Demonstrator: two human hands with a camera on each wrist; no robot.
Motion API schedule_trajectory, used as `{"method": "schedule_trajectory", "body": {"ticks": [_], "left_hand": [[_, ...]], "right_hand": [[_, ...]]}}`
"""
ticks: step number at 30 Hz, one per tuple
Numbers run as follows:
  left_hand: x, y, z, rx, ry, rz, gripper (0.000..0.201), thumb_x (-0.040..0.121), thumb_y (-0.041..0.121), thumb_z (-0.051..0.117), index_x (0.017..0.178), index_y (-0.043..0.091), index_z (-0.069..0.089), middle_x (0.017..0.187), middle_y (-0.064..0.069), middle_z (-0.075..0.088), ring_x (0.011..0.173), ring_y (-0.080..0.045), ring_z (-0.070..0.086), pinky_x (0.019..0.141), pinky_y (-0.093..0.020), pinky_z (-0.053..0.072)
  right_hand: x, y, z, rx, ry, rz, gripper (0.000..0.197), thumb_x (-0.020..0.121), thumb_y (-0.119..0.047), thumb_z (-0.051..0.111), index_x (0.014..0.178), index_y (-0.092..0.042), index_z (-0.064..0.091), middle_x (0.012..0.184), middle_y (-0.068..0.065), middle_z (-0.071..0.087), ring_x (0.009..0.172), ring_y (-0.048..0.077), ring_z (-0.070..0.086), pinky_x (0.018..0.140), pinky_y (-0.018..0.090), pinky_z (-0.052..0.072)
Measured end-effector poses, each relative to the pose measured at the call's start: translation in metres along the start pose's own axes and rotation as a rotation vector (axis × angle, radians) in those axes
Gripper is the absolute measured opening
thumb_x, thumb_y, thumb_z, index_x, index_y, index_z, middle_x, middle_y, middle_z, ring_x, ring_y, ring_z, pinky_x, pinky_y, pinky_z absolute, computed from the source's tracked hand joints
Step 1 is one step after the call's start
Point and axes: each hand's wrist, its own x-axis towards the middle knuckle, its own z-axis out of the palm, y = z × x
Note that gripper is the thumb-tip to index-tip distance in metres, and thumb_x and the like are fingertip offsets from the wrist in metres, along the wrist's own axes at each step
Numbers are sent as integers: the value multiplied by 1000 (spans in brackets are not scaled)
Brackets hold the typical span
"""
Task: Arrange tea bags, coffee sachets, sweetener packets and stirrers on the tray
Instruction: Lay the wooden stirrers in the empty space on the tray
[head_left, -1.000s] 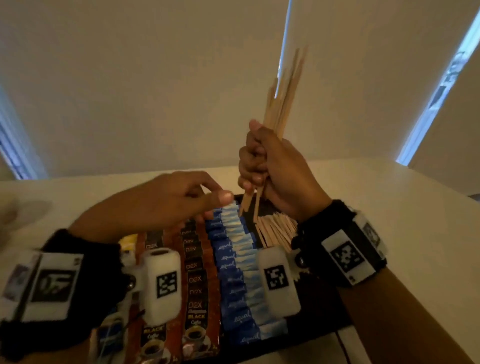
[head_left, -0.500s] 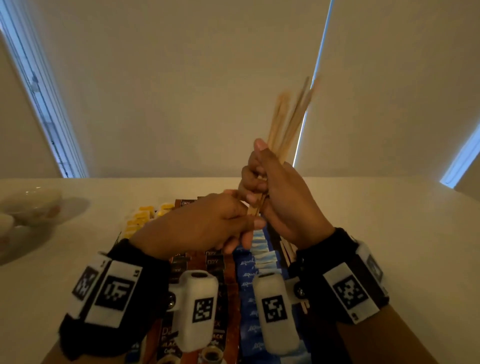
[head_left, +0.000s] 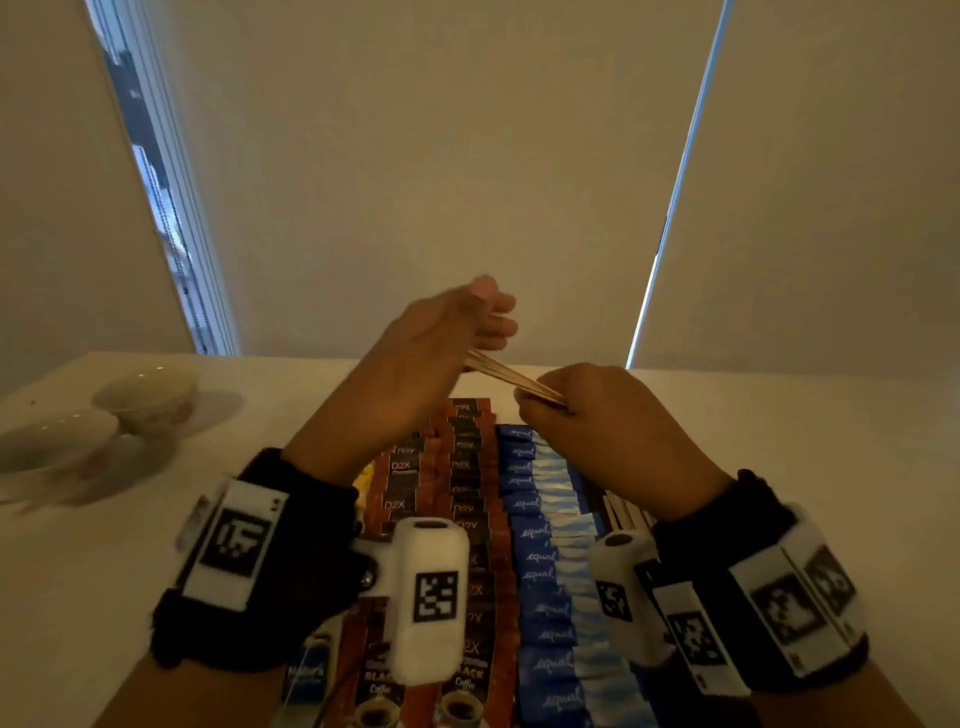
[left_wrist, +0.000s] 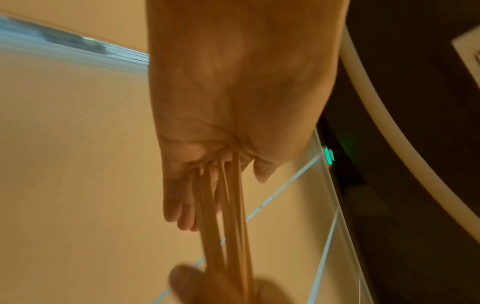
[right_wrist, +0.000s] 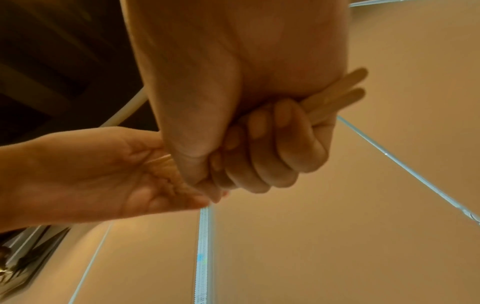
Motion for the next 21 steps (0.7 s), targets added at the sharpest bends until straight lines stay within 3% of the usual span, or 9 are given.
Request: {"method": "schedule_trajectory", "body": {"ticks": [4, 6, 8, 10, 13, 16, 19, 21], "left_hand": [[-5, -6, 8, 276, -31, 138, 43, 98, 44, 30, 103, 23, 67, 96, 7, 69, 86, -2, 65, 81, -19, 51], [-5, -8, 4, 410, -80, 145, 45, 97, 43, 34, 82, 18, 68, 70, 5, 66, 61, 1, 62, 60, -8, 46], [-4, -11, 2, 557, -77, 188, 46, 97, 40, 37, 58, 24, 55, 49, 5, 51, 45, 1, 53, 49, -8, 38], [-3, -14, 1, 642, -24, 263, 49, 98, 37, 38, 50, 28, 47, 42, 6, 42, 43, 0, 49, 50, -10, 34], [-1, -17, 0, 639, 35, 318, 51, 99, 38, 39, 52, 23, 52, 46, 1, 51, 45, -10, 51, 55, -17, 37], [0, -16, -3, 594, 81, 362, 52, 98, 39, 41, 52, 19, 55, 48, -7, 53, 45, -18, 50, 59, -23, 39], [-1, -12, -3, 564, 114, 383, 48, 98, 31, 45, 50, 31, 47, 44, 2, 47, 41, -14, 46, 55, -18, 37], [-2, -11, -2, 560, 125, 412, 48, 98, 30, 46, 49, 33, 45, 42, 9, 43, 47, -8, 49, 55, -15, 36]], "right_hand": [[-1, -4, -4, -165, 58, -24, 33, 93, -35, 47, 64, -20, 45, 57, -2, 42, 54, 16, 46, 58, 34, 40], [-2, -6, -8, -245, 98, -72, 29, 91, -41, 47, 69, -23, 45, 57, -6, 40, 53, 12, 42, 54, 31, 35], [-3, -10, -9, -271, 123, -122, 30, 89, -48, 49, 73, -24, 46, 59, -8, 41, 57, 12, 44, 51, 24, 32], [-2, -11, -8, -241, 147, -158, 32, 87, -53, 53, 76, -24, 45, 61, -9, 41, 60, 13, 47, 52, 26, 31], [-2, -9, -11, -182, 139, -180, 33, 83, -57, 56, 82, -25, 46, 60, -11, 40, 59, 11, 46, 55, 29, 34], [-1, -8, -19, -39, 88, -180, 29, 78, -57, 60, 85, -30, 52, 63, -16, 48, 58, 3, 48, 55, 21, 36], [-1, -5, -24, 213, 88, -180, 25, 79, -46, 66, 85, -22, 68, 68, -12, 64, 60, 1, 58, 56, 12, 40], [-3, -4, -28, 332, 96, -172, 22, 79, -37, 69, 87, -17, 73, 70, -6, 68, 52, -1, 57, 53, 9, 39]]}}
